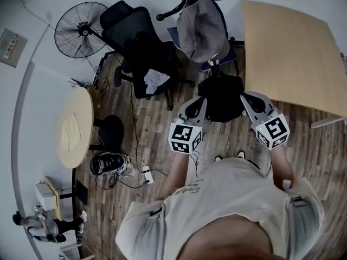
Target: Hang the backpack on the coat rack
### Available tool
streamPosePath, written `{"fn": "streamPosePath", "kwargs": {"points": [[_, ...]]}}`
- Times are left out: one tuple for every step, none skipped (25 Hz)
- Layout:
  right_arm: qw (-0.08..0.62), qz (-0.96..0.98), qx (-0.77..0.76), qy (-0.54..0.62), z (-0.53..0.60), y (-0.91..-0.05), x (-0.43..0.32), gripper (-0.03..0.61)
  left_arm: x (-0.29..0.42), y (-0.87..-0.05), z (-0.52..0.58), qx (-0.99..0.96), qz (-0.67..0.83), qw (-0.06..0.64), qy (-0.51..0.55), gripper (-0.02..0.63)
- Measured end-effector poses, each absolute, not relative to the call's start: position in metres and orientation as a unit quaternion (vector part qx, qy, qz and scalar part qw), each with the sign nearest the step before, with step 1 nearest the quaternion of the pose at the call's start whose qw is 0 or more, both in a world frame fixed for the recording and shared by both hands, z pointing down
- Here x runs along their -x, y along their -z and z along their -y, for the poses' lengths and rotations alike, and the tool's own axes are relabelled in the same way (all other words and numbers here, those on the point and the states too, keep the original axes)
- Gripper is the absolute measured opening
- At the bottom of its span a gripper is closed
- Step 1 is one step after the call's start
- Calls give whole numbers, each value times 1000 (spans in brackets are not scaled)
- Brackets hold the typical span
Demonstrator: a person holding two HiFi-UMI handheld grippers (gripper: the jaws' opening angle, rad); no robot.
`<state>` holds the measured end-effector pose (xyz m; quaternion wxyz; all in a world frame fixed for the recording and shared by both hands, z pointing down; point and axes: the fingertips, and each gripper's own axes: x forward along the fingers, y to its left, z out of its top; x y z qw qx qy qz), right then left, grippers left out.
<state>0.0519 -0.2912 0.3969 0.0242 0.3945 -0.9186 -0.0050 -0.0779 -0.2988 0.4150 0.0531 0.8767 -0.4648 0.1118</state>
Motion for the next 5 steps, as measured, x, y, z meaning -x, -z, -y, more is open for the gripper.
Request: {"fn": "streamPosePath", "kwargs": {"points": [[25,918,-396,4,289,-400,-52,-6,79,-418,298,-877,465,55,-112,26],[25,917,-398,4,288,-402,-51,-6,80,-421,297,-876,465,57,-113,26],[26,916,-400,4,286,-404,-51,-6,81,-422,296,-876,465,57,-113,26],[26,916,-401,3,285,-405,-51,-6,83,-423,296,-876,465,58,-112,26],[27,915,-403,3,284,-405,-51,-6,84,-424,295,-876,466,58,-111,26]]}}
